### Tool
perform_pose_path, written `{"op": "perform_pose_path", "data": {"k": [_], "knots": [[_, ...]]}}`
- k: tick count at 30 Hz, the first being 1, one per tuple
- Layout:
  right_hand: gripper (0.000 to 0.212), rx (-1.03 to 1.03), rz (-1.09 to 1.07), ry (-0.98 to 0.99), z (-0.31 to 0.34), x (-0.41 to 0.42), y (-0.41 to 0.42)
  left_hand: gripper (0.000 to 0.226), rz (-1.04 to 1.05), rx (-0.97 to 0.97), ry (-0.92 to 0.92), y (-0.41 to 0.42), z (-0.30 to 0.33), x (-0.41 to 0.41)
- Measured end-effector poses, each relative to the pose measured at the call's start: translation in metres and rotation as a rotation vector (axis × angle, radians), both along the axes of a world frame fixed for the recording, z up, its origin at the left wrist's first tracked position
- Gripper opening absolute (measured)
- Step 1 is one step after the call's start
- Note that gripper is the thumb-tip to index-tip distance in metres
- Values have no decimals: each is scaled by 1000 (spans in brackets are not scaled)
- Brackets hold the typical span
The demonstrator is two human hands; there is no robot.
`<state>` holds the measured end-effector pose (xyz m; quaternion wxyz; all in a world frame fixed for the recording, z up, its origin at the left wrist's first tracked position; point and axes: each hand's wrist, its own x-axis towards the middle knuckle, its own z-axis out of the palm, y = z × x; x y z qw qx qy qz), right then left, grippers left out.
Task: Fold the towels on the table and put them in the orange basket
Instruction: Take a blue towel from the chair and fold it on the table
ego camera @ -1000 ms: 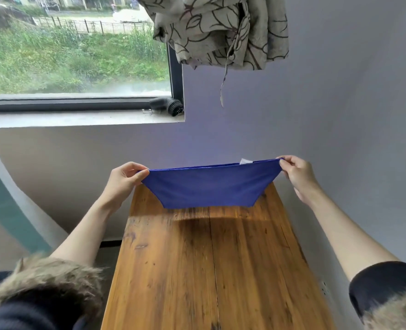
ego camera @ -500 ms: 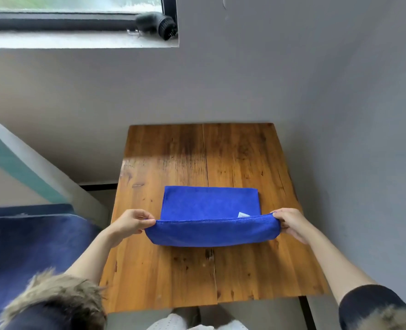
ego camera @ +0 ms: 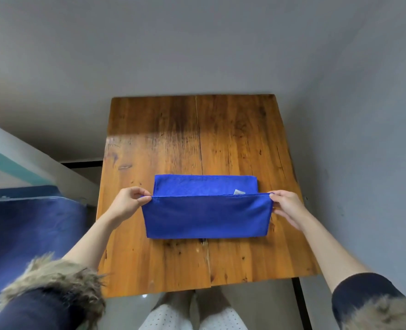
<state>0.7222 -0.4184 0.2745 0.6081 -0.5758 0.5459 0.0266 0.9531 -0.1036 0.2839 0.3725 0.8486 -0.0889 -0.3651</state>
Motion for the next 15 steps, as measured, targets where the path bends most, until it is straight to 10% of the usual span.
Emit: {"op": "perform_pose_path", "data": {"k": [15], "knots": [[18,-214,-30,105,-75,60,-35,7,131,38,22,-45,-73,64]]}}
